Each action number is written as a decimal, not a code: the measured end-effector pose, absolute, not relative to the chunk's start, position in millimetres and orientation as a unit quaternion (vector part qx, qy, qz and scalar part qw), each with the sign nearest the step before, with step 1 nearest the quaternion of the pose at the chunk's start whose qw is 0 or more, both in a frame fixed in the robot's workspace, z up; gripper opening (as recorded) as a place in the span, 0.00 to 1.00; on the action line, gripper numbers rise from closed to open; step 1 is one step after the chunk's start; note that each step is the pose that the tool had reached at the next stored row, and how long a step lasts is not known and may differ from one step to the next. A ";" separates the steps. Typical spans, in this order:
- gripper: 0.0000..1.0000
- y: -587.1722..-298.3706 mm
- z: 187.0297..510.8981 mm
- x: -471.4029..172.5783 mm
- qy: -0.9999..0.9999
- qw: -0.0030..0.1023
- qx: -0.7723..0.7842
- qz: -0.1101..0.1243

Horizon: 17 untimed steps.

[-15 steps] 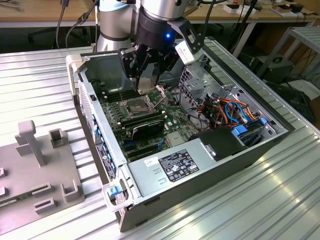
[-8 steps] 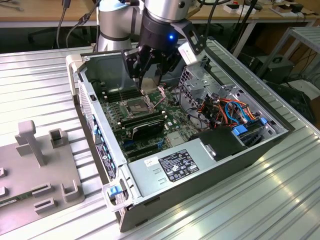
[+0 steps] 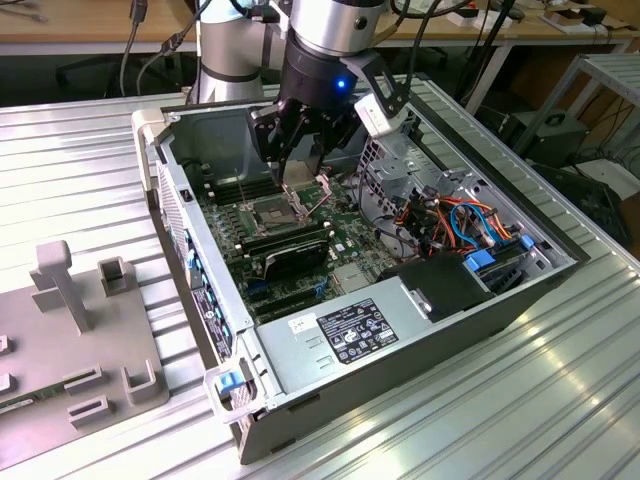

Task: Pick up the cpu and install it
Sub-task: 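Pick up the cpu and move it towards the insertion slot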

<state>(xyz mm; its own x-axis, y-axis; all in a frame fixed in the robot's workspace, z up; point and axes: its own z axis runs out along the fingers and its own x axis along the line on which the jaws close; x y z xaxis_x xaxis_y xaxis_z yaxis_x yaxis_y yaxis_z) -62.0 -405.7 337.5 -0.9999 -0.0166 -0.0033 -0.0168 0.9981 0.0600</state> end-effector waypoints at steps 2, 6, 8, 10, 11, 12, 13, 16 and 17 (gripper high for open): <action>0.55 -404.3 335.7 -61.7 1.000 0.001 -0.008 0.030; 0.55 -400.1 332.8 -61.0 1.000 0.001 -0.008 0.030; 0.55 -397.6 331.2 -60.8 1.000 0.001 -0.008 0.030; 0.55 -387.4 323.1 -58.9 1.000 0.001 -0.008 0.030; 0.55 -386.5 321.4 -58.9 1.000 0.001 -0.008 0.030; 0.55 -385.1 318.9 -58.8 1.000 0.001 -0.008 0.030; 0.55 -384.3 318.2 -58.7 1.000 0.001 -0.008 0.030; 0.55 -380.1 313.8 -57.8 1.000 0.001 -0.008 0.030; 0.55 -378.8 312.2 -57.5 1.000 0.001 -0.008 0.030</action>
